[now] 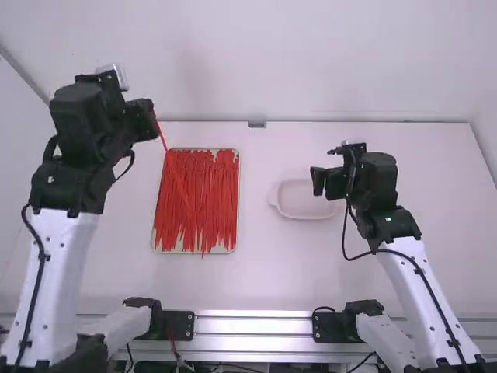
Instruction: Fasten the cable tie
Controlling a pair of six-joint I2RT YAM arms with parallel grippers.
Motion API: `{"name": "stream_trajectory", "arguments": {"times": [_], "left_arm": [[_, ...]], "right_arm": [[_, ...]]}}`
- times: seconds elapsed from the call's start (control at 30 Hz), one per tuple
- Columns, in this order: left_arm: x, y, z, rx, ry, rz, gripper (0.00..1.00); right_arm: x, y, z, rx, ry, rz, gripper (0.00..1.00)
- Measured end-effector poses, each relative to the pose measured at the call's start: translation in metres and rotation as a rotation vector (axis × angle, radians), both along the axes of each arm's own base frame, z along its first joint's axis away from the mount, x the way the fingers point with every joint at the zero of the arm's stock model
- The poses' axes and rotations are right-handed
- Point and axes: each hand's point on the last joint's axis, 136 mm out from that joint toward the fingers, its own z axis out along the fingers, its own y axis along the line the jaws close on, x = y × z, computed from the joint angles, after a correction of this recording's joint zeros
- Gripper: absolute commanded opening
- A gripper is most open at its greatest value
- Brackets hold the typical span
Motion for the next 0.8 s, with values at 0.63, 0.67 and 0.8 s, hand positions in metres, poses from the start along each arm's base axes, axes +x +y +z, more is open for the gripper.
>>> {"name": "stream_trajectory", "arguments": {"times": [0.63,0.67,0.8], "left_arm": [[-0.031,-0.046,-0.072,-0.145,-0.15,-0.257,0.01],[-0.031,-0.05,-0.078,-0.161,-0.142,-0.278,0.01],[-0.029,-0.058,-0.082,-0.188,-0.138,-0.325,0.01]], "right_arm": [[-0.035,0.086,0.035,0.252,-0.055,0.475,0.98],[-0.039,0.098,0.035,0.263,-0.055,0.525,0.98],[-0.046,0.127,0.03,0.281,-0.046,0.63,0.98]]}}
